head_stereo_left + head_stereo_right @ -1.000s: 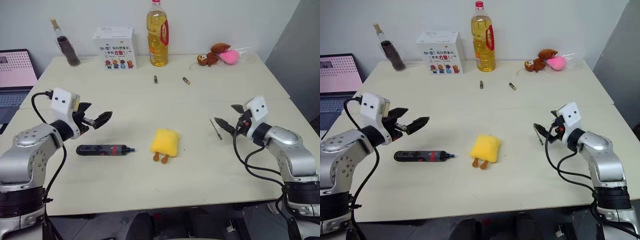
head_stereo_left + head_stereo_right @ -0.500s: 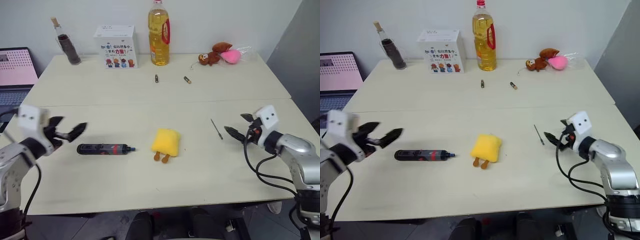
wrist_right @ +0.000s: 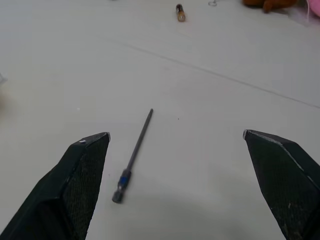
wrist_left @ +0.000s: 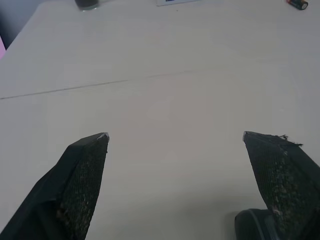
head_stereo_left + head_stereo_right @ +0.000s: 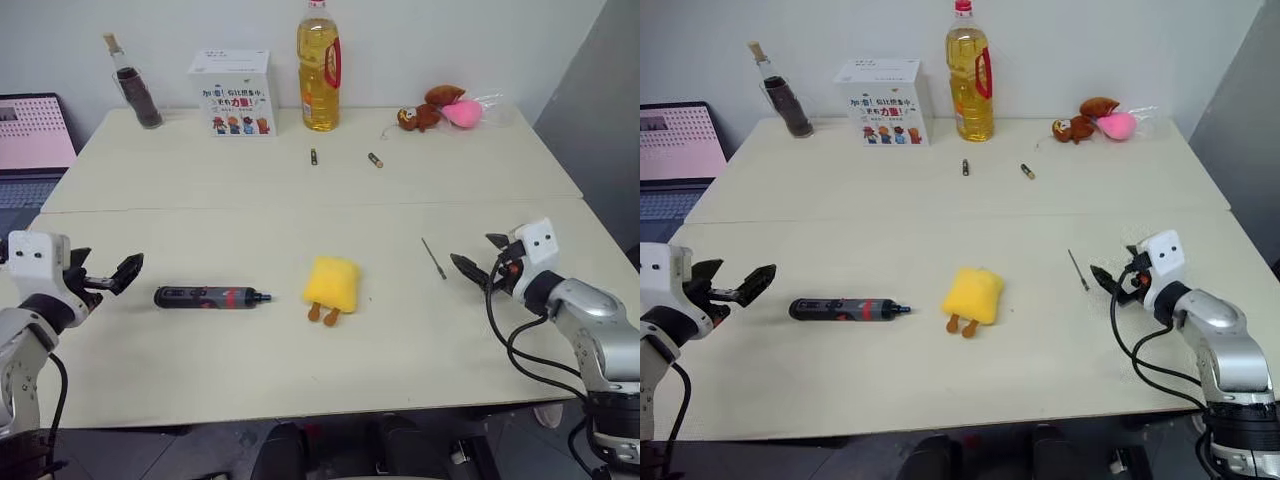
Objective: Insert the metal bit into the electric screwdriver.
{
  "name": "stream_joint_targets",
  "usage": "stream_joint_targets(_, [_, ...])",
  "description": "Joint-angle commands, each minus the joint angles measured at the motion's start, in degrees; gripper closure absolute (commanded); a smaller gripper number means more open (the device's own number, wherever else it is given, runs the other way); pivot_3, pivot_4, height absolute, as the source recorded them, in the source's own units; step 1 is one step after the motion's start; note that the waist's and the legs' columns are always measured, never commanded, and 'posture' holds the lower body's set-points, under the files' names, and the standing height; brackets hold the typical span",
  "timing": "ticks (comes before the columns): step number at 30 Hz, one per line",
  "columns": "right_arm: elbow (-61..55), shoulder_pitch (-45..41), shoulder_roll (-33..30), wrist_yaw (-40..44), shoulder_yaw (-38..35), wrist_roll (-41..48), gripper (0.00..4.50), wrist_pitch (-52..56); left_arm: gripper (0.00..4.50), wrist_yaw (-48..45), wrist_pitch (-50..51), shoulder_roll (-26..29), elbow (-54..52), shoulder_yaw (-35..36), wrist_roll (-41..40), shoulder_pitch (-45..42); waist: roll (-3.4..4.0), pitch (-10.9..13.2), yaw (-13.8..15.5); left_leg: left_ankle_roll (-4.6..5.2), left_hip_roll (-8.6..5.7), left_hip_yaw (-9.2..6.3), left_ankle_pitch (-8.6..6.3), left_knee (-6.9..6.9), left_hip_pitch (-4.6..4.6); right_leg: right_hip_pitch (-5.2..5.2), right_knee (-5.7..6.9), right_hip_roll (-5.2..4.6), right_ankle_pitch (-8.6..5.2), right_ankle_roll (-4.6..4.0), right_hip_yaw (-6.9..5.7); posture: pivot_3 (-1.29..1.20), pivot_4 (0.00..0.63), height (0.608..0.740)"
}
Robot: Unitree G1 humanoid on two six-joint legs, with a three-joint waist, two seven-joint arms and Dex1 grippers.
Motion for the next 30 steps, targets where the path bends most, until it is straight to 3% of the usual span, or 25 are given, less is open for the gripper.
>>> stream_joint_targets(1, [-0.91,-0.49,0.0,-2.35,-0.96,-0.78,0.0,-0.03,0.01,0.14,-0.61,0.2,-2.65,-0.24,-0.38,-0.67,0.0,0.0,0.0,0.0,0.0,0.0,0.0,0.0,0.0,0.0,0.0,0.0,0.0,0.0,0.01,0.0,0.15,0.74])
stream_joint_targets(4, [0.17,-0.34,-0.06,-2.62,0.83,-3.36,0.0,-3.01,0.01,0.23,-1.15,0.29,-2.37,-1.77,0.1,-2.11,0.09,0.06,-0.18,0.0,-0.12,-0.22,0.0,-0.08,-0.11,0.15,-0.01,-0.18,0.0,0.0,-0.16,0.0,0.15,0.74])
stream_joint_targets(7, [0.73,-1.31,1.08,-4.19,-0.25,-2.89,0.0,-2.37,0.01,0.76,-1.26,0.48,-1.54,-2.11,0.4,-3.39,0.31,0.22,-0.54,-0.15,-1.4,-2.8,0.27,0.0,-0.27,0.97,-0.15,-1.04,-0.51,0.08,-2.48,0.0,0.15,0.74])
stream_joint_targets(16, [-0.94,-0.18,-0.39,-1.95,0.54,-2.74,0.0,-3.65,0.01,-1.94,-1.53,2.75,-0.05,-2.69,0.7,-4.86,0.53,0.37,0.32,-0.21,-1.04,-2.29,0.27,-0.03,0.02,0.96,0.18,-0.95,-0.64,-0.01,-1.84,0.0,0.15,0.74])
stream_joint_targets(21, [-1.8,-1.27,-3.13,6.06,3.31,-0.77,0.0,-4.45,0.01,-8.22,1.17,6.89,-1.57,-5.94,-1.33,-6.49,0.53,0.38,0.18,-0.2,-1.04,-2.15,0.27,-0.04,0.07,0.96,0.18,-0.9,-0.64,0.0,-1.72,0.0,0.15,0.74])
stream_joint_targets(26, [-1.27,-6.74,-7.7,20.04,11.84,-1.53,0.0,-7.69,0.01,-25.49,5.28,16.14,-7.03,-12.61,-7.63,-7.98,0.55,0.47,-0.11,-0.2,-0.99,-1.94,0.26,-0.03,0.1,0.95,0.19,-0.86,-0.64,0.0,-1.67,0.0,0.15,0.74])
stream_joint_targets(30, [0.78,-10.62,-8.08,27.56,18.19,-3.54,0.0,-13.09,0.01,-35.23,3.05,22.14,-6.72,-18.3,-7.01,-10.41,0.58,0.51,-0.17,-0.19,-0.97,-1.74,0.26,-0.09,0.14,0.93,0.17,-0.78,-0.66,-0.03,-1.66,0.0,0.15,0.74])
